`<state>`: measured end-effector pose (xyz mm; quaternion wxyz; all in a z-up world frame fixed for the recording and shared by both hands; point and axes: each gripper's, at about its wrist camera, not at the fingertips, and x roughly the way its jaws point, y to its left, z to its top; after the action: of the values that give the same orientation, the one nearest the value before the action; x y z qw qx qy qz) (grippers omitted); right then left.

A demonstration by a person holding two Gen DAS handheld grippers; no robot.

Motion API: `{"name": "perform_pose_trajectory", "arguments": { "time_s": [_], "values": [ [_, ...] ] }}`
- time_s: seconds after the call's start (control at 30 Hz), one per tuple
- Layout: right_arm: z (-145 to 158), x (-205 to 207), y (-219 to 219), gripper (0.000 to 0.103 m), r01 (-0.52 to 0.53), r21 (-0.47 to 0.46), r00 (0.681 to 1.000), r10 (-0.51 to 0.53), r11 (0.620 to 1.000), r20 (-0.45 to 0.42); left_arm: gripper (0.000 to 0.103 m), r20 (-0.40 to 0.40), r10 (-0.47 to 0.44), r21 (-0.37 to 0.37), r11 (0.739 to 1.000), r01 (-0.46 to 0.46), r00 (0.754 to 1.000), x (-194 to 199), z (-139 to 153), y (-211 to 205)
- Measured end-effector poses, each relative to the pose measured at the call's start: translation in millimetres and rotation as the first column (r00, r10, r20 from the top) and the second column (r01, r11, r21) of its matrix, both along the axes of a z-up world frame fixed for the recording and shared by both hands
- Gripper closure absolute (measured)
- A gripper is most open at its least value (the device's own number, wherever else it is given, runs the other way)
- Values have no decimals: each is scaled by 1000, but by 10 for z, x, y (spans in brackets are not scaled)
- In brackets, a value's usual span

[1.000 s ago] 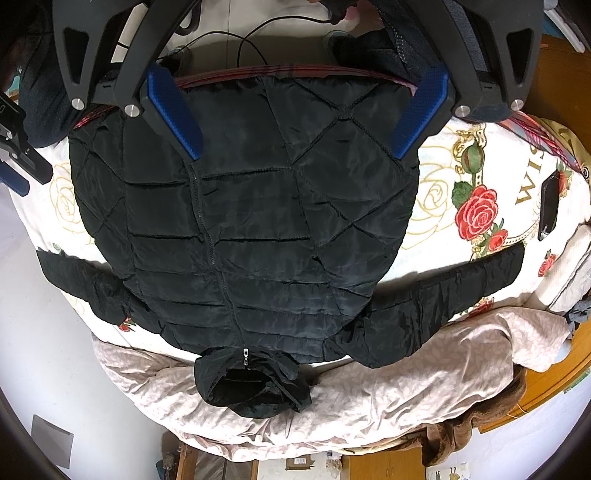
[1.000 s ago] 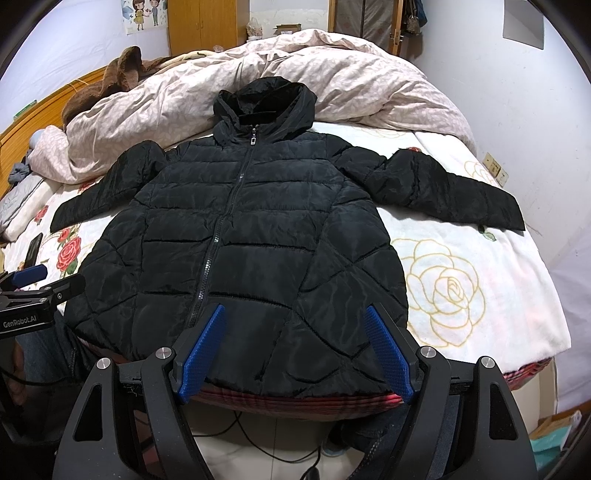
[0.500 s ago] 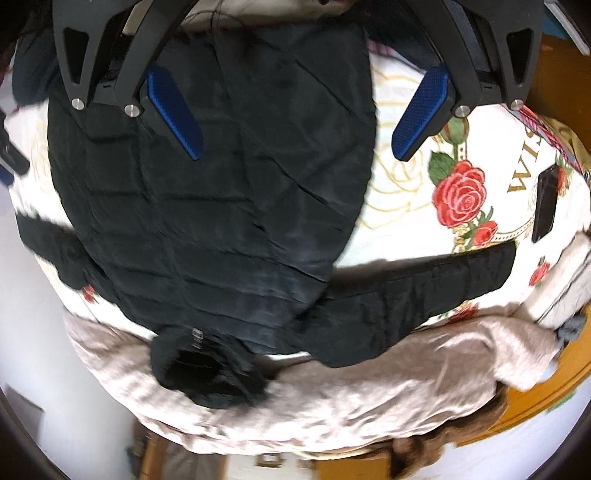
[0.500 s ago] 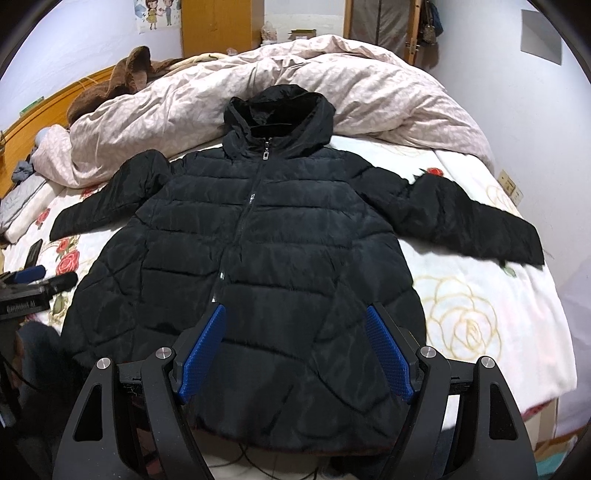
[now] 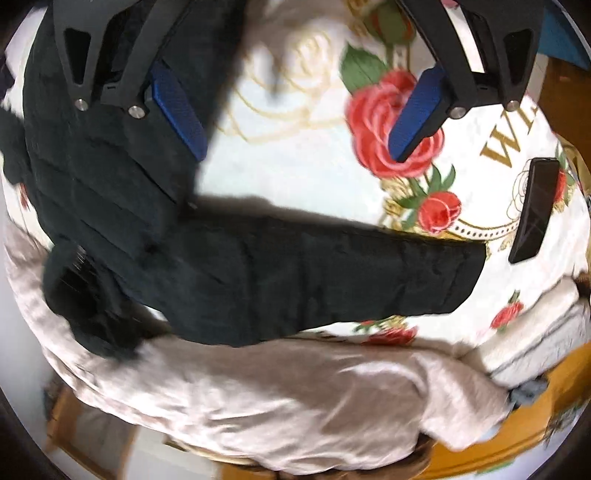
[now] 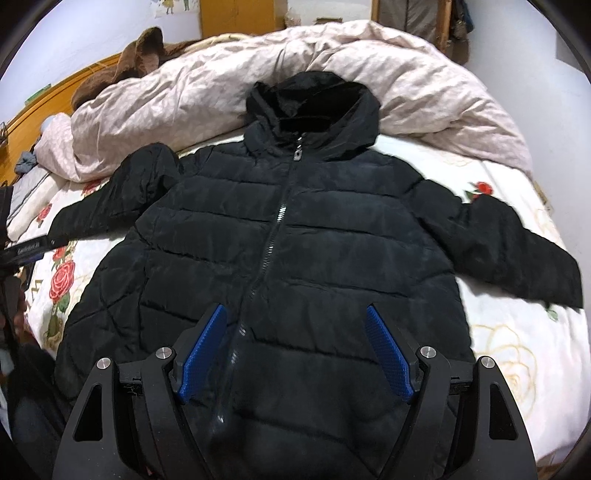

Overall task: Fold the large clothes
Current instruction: 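Grasp the jacket sleeve nearest the left tool and lift it, then fold the held sleeve across the jacket body with the left tool, release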

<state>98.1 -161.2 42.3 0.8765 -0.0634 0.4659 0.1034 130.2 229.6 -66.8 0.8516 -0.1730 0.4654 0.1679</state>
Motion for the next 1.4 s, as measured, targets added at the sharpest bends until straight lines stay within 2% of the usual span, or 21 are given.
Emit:
{"name": "perform_pose_trajectory", "arguments": {
  "time_s": [0.13,0.3,0.5,0.6,0.7,0.73,0.77,0.83,0.87,0.97,1.07,1.27,1.4],
  "values": [
    [-177,186,114,26,-38,-2,998,38,999,-55,7,-10,75,-26,997,-75,997,153,-224,394],
    [-392,364,190,26,-33,-14,993,32,999,-110,10,-9,151,-63,986,-151,988,295,-472,819],
    [-543,474,201,26,-17,-34,992,13,999,-122,10,5,274,-130,954,-271,962,395,-682,1263],
    [-609,529,178,26,-6,-53,991,-1,999,-132,13,36,301,-128,947,-294,953,457,-691,1375],
    [-659,553,146,26,2,-72,991,-12,997,-136,36,48,296,-98,952,-290,954,550,-679,1432],
    [-668,555,132,26,4,-77,991,-14,997,-136,51,52,291,-99,953,-285,955,574,-663,1450],
    [-672,557,117,26,7,-80,991,-18,997,-136,73,62,280,-104,956,-273,958,598,-629,1453],
    [-662,543,74,26,13,-78,990,-23,997,-137,85,69,266,-77,962,-261,961,640,-507,1443],
    [-647,528,47,26,18,-79,991,-28,997,-134,87,81,254,-67,966,-249,964,648,-414,1407],
    [-603,476,-16,26,28,-71,991,-37,997,-125,89,140,211,-58,977,-205,967,608,-64,1304],
    [-520,399,-105,26,41,-56,993,-47,998,-108,91,223,148,-40,989,-143,963,559,406,1111],
    [-260,206,-380,26,94,-12,994,-95,996,-60,91,374,-15,-16,1000,22,927,546,1384,523],
    [-95,104,-564,26,124,15,992,-123,992,-29,91,423,-141,-16,986,164,895,637,1817,-70]
  ]
}}
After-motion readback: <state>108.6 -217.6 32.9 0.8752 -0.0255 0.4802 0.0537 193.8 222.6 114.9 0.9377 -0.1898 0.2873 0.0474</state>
